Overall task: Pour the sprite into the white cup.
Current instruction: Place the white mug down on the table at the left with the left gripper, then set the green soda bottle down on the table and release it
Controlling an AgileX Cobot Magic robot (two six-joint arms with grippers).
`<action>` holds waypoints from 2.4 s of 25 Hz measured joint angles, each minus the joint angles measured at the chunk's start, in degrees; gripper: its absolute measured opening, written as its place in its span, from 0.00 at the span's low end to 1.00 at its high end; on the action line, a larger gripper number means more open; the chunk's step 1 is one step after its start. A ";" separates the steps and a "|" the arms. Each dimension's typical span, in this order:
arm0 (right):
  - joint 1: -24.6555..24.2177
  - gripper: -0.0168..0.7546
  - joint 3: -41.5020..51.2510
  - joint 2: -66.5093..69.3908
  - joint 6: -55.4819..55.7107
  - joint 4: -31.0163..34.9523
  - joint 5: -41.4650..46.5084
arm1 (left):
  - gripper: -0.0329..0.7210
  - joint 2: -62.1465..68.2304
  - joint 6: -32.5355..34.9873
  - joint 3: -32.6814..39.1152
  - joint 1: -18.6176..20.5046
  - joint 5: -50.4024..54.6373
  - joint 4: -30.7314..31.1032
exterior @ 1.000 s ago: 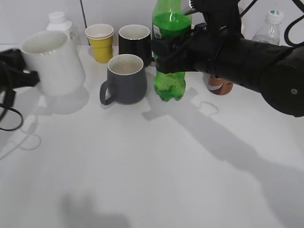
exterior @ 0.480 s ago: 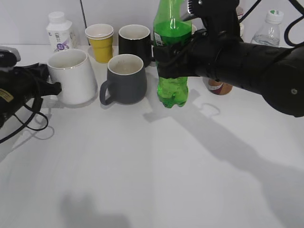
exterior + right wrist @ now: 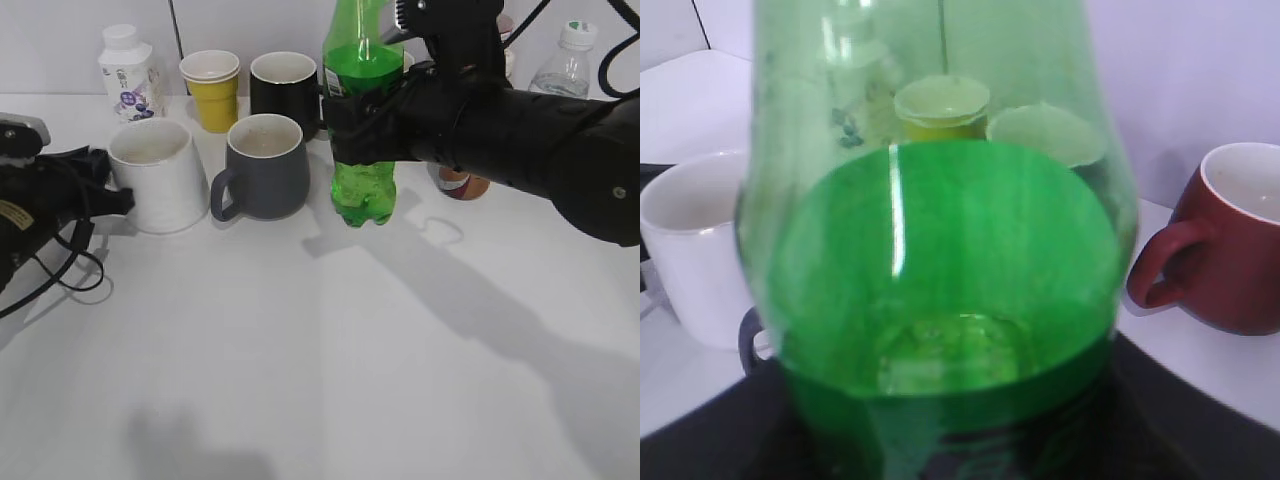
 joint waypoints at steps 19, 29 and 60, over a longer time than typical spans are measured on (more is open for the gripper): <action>-0.10 0.55 0.00 0.00 -0.26 6.14 0.47 | 0.37 -7.53 -0.30 8.79 0.00 -0.62 1.65; -6.47 0.55 0.00 5.31 -3.65 10.93 -7.79 | 0.37 -17.51 -0.30 19.02 0.00 -0.74 1.65; -7.05 0.83 0.00 2.04 -5.80 4.95 -14.28 | 0.37 -35.06 -0.35 21.51 -0.05 8.54 4.75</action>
